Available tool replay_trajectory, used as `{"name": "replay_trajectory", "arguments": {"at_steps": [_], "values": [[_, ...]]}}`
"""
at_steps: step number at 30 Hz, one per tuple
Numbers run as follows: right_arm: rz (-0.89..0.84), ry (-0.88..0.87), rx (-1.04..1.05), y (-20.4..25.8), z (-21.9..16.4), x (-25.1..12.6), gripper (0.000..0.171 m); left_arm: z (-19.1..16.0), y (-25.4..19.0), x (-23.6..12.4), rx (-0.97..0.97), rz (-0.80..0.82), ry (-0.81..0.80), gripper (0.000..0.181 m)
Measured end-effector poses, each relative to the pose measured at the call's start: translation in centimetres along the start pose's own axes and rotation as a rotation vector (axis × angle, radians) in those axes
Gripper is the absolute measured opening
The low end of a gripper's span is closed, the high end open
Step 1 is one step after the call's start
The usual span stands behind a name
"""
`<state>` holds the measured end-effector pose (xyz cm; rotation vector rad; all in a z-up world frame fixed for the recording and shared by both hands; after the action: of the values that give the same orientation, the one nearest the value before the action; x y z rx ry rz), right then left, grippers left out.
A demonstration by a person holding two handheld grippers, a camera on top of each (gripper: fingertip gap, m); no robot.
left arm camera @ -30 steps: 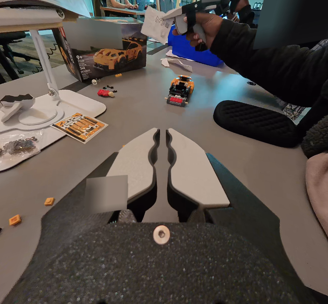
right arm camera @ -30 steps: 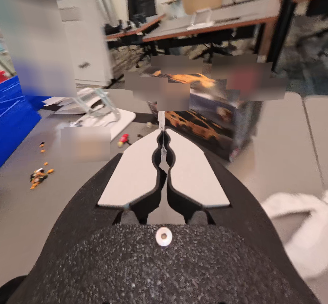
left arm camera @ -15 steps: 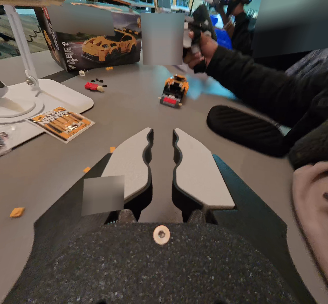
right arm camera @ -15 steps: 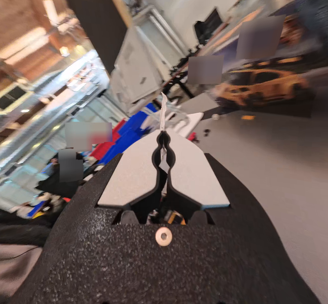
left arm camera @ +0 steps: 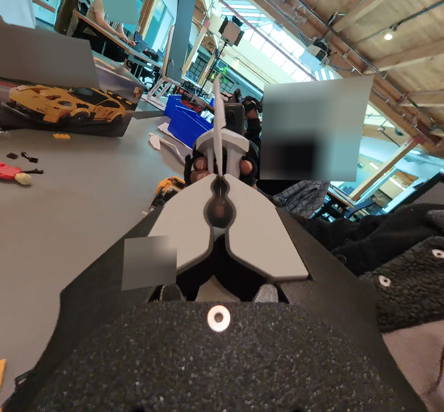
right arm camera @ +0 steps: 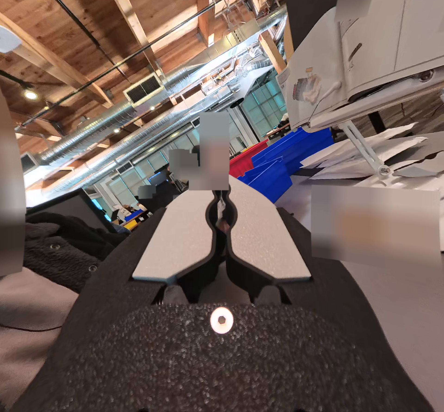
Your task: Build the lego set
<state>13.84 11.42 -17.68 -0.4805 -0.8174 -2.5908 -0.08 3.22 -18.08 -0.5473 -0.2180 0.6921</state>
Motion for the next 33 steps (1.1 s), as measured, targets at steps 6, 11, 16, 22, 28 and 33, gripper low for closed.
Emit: {"name": "replay_trajectory", "arguments": {"at_steps": [6,11,16,22,28,33], "values": [[-0.091,0.104,-0.095,-0.1,-0.3,-0.4,0.013,3.5,1.4,-5.8,0.021,0.141,0.087,0.0],[-0.166,0.259,-0.196,-0.3,-1.3,-0.9,0.012,9.8,6.2,-17.1,-0.075,0.441,0.18,0.0],[-0.13,0.368,-0.166,-0.6,-3.5,0.3,0.012,14.8,13.7,-25.3,-0.204,0.695,0.238,0.0],[-0.131,0.434,-0.182,-0.7,-4.6,0.8,0.012,18.3,22.3,-25.5,-0.34,0.71,0.427,0.0],[-0.141,0.43,-0.149,-1.4,-4.7,0.4,0.011,18.7,29.3,-21.1,-0.435,0.652,0.518,0.0],[-0.135,0.441,-0.108,-2.1,-5.1,0.0,0.011,17.4,33.3,-19.0,-0.477,0.701,0.569,0.001]]}}
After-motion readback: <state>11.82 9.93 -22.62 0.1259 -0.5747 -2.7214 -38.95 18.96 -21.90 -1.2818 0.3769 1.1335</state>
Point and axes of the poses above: each gripper's, where its closed fingertips meet, x out along the fingers, z out of its top, y = z × x across the jaws, the point moved 7 cm from there along -x, back along the fingers, and after that the axes turned 9 degrees about z, right-handed, at the moved point
